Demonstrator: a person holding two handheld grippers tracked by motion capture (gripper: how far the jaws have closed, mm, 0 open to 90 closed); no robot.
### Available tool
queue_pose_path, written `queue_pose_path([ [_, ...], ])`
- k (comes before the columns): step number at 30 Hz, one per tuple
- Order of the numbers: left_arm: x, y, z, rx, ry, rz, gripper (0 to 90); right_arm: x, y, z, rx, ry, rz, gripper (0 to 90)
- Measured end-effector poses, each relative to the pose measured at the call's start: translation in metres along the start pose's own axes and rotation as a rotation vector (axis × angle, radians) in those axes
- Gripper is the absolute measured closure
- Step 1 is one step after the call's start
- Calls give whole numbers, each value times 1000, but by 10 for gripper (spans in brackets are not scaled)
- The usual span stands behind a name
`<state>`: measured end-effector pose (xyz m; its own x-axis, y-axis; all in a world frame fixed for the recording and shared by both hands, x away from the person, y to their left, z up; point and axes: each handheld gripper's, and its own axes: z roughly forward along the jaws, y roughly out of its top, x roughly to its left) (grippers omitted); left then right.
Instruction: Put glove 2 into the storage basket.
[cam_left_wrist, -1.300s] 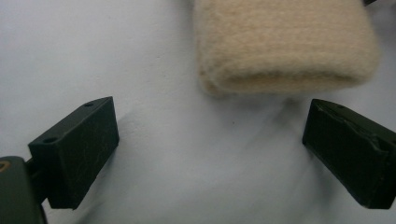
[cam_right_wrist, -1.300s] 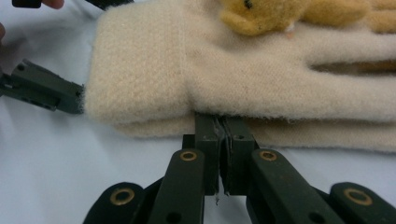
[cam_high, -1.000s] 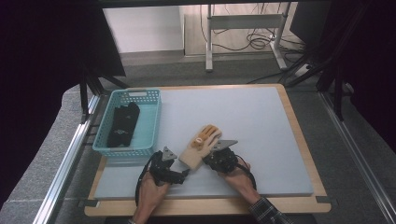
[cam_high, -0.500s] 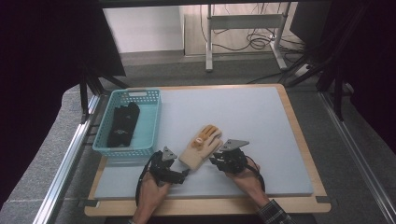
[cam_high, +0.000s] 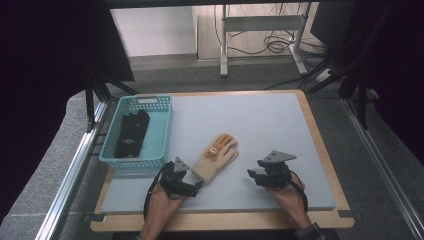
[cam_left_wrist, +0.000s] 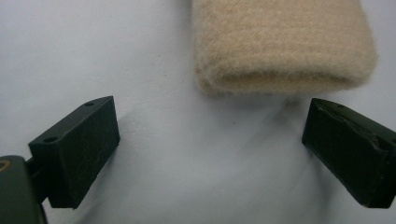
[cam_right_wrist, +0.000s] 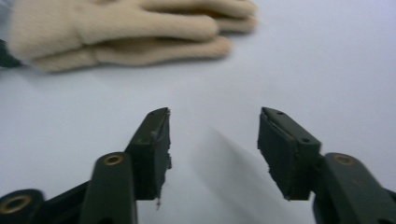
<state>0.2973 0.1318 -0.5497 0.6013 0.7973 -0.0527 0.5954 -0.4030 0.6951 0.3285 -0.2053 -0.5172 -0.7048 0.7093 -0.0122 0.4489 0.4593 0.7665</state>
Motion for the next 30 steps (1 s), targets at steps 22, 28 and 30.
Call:
queue_pose_path([
  [22, 1, 0, -1, 2, -10, 12, 37, -29, -27, -9, 62, -87, 31, 160],
  [28, 1, 0, -7, 25, -36, 8, 42, -29, -28, -9, 61, -88, 31, 160],
  [30, 1, 1, -11, 24, -71, -10, 41, -29, -28, -9, 60, -88, 31, 160],
])
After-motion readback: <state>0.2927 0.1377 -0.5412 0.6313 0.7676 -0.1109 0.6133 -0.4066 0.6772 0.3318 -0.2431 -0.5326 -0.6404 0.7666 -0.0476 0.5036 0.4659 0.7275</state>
